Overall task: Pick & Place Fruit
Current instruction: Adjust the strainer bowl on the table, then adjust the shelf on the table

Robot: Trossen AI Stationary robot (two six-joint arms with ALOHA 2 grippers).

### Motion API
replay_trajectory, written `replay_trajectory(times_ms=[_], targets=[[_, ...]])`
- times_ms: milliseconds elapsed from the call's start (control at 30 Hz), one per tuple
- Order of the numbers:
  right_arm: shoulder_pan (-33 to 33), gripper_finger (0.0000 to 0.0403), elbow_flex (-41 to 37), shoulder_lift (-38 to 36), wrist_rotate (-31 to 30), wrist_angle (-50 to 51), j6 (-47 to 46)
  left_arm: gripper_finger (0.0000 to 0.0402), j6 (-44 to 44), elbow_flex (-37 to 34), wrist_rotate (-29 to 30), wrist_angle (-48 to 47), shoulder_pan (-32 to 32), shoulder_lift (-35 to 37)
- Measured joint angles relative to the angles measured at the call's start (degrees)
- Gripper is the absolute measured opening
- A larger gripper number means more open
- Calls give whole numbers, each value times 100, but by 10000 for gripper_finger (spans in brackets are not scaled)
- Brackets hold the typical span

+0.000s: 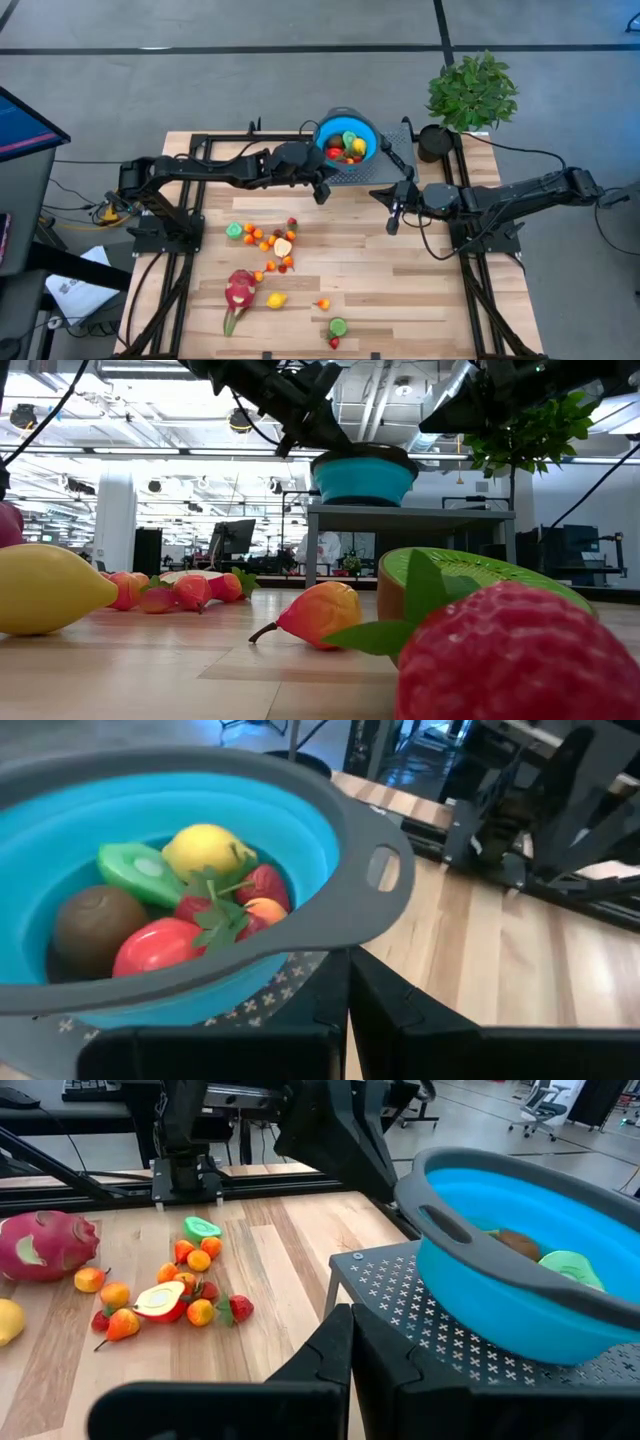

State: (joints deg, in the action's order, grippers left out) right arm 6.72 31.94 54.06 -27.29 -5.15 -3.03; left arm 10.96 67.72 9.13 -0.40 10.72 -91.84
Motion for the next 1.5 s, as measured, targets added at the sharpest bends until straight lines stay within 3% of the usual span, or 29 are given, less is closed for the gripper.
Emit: replay_trajectory(times_ms=[267, 567, 867, 1067, 1300, 1500], targets=[[219, 0, 6, -207, 3, 235, -81, 1, -2, 0, -522, 317, -105, -154], [597, 0, 7, -1018, -404, 1949, -1269, 1, -430, -29, -1051, 287, -103, 26], [992, 0, 2, -1266, -465, 3178, -2455, 1, -133, -1147, -1195, 1008, -102, 523], [1021, 0, 2, -1167, -563, 3533, -2846, 1, 473, -1974, -114, 1076, -429, 772], [949, 0, 2, -1183, -795, 3538, -2835, 1, 890, -2459, 1033, 1682, -666, 490], [949, 0, 2, -1182, -817, 3570, -2847, 1, 890, -2476, 1217, 1863, -594, 337]])
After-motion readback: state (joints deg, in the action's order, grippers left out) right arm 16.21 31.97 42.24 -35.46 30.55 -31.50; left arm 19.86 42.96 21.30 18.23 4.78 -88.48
